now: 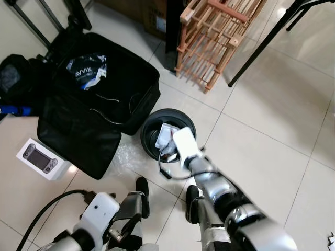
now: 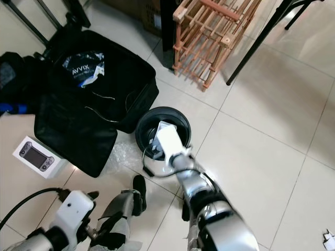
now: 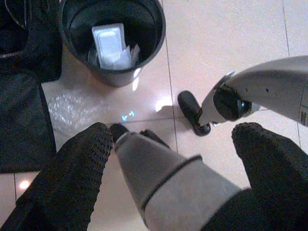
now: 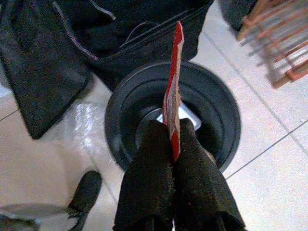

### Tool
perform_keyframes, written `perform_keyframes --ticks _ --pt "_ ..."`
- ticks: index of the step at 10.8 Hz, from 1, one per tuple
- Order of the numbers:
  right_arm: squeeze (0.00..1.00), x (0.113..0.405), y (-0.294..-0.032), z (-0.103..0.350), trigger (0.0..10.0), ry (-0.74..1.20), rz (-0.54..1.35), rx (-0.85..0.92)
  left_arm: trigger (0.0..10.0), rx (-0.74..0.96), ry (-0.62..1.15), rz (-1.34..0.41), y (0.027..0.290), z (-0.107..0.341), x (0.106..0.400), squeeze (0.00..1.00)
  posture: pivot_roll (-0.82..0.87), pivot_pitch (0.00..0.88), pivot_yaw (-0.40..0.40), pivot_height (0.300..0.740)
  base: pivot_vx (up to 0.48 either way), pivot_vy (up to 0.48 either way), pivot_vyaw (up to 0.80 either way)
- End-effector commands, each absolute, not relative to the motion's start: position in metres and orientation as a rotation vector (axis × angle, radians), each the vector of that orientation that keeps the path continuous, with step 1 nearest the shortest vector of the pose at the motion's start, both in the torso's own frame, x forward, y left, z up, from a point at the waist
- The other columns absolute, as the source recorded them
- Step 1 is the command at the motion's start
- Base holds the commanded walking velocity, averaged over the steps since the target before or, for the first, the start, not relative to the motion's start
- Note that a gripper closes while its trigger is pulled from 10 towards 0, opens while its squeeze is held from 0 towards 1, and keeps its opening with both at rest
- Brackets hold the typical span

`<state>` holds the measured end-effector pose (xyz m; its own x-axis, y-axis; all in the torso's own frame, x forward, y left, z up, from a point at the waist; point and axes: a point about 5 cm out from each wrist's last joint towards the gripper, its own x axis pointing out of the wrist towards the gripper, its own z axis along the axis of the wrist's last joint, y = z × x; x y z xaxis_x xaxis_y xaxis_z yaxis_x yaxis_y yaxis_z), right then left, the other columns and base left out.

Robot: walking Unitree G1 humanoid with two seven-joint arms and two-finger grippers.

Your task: Picking trash to rubbish bin

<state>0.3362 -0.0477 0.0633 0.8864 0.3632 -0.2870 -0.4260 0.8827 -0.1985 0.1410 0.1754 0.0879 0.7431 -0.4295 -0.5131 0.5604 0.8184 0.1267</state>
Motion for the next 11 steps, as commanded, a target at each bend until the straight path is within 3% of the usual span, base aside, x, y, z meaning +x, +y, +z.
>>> perform_keyframes --ticks 1,5,11 --pt "0.0 0.329 -0.051 0.05 10.0 0.295 0.408 -0.258 10.0 0.269 0.545 -0.541 0.177 0.083 0.129 0.0 0.3 0.616 0.009 0.74 0.0 0.0 0.0" --pt "0.0 0.334 -0.055 0.054 10.0 0.281 0.402 -0.279 10.0 0.242 0.67 -0.526 0.183 0.067 0.105 0.0 0.3 0.644 -0.002 0.74 0.0 0.0 0.0" --pt "0.0 0.334 -0.06 0.054 10.0 0.253 0.384 -0.282 10.0 0.274 0.695 -0.494 0.19 0.053 0.102 0.0 0.28 0.644 -0.006 0.74 0.0 0.0 0.0"
